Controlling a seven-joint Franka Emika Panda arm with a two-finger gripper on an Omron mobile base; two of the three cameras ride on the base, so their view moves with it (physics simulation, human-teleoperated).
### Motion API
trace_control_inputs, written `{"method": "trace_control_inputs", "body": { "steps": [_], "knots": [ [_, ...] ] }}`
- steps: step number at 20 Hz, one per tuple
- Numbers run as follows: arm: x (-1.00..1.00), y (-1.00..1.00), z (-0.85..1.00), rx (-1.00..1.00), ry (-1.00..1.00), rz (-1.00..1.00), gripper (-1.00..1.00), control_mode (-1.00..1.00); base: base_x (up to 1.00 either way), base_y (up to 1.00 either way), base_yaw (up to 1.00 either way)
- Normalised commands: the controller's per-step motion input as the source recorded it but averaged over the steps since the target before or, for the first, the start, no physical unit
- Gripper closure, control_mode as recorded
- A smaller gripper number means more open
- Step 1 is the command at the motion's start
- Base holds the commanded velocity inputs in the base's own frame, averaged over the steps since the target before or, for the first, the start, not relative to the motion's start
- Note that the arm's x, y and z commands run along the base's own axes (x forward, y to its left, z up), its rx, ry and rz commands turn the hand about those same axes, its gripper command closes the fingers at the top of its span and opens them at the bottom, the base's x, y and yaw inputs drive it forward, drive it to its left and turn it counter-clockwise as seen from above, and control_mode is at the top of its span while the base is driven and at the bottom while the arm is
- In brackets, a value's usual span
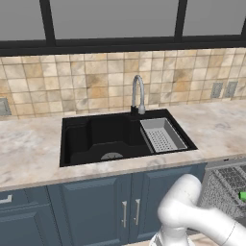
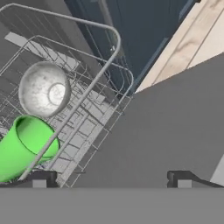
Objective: Pick up the cup and bowl from the counter, place them in the dishwasher, and close the dishwasher door.
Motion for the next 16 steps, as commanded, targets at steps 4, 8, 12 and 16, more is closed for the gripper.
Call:
{"method": "trace_control_inputs", "body": {
  "steps": [4, 8, 12, 16],
  "knots": [
    [-0.53, 0.22, -0.46, 0.01, -0.16, 0.01, -1.0, -1.0, 0.0, 0.0, 0.0],
    [-0.45, 0.31, -0.49, 0.0, -0.14, 0.01, -1.0, -1.0, 0.0, 0.0, 0.0],
    [-0.37, 0.17, -0.41, 0.03, -0.14, 0.0, -1.0, -1.0, 0.0, 0.0, 0.0],
    [-0.39, 0.0, -0.28, 0.06, -0.16, 0.0, -1.0, -1.0, 0.0, 0.0, 0.0]
  ]
}}
